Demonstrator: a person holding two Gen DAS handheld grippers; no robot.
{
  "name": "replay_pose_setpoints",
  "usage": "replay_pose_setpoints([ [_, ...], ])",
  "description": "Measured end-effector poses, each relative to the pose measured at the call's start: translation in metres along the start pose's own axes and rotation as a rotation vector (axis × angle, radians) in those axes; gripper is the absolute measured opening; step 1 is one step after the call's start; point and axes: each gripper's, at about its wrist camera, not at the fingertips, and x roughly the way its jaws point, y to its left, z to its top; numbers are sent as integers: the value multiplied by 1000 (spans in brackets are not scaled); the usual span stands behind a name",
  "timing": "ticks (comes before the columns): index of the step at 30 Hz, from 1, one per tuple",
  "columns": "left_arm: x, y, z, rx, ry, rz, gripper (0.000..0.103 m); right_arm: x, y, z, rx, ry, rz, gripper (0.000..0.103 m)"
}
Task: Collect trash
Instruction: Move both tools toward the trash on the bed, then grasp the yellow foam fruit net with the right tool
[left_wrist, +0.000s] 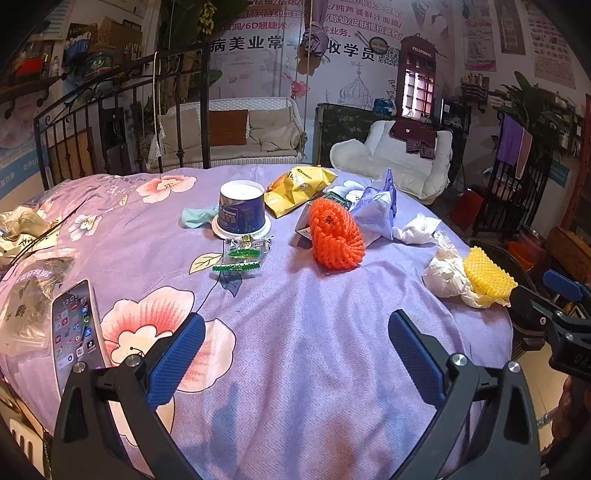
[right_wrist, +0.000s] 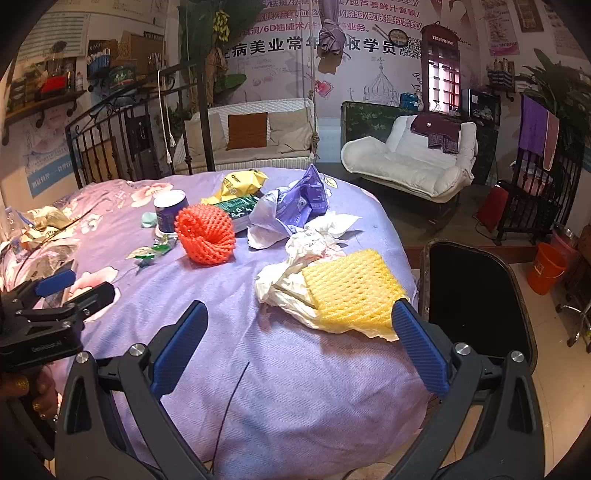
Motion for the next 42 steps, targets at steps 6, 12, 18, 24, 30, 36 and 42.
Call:
replay_pose_setpoints([
  [6,17,15,5,-1,27,-10,93,33,-26,5,77,85,-31,97],
  [12,29,17,16,32,56,-14,93,62,-59,9,205,156,11,92],
  [18,43,11,25,30,72,-25,94,79,-65,11,203,208,10,71],
  [24,56,3,33,40,87,-67,96,82,-62,9,137,198,-6,43],
  [30,71,-9,43,64,108,-126,96,69,-69,13,111,125,12,20],
  [36,95,-22,62,88,126,-151,92,47,-74,24,137,28,29,16],
  [42,125,-28,81,79,158,-143,80,23,-84,43,151,-71,-4,16],
])
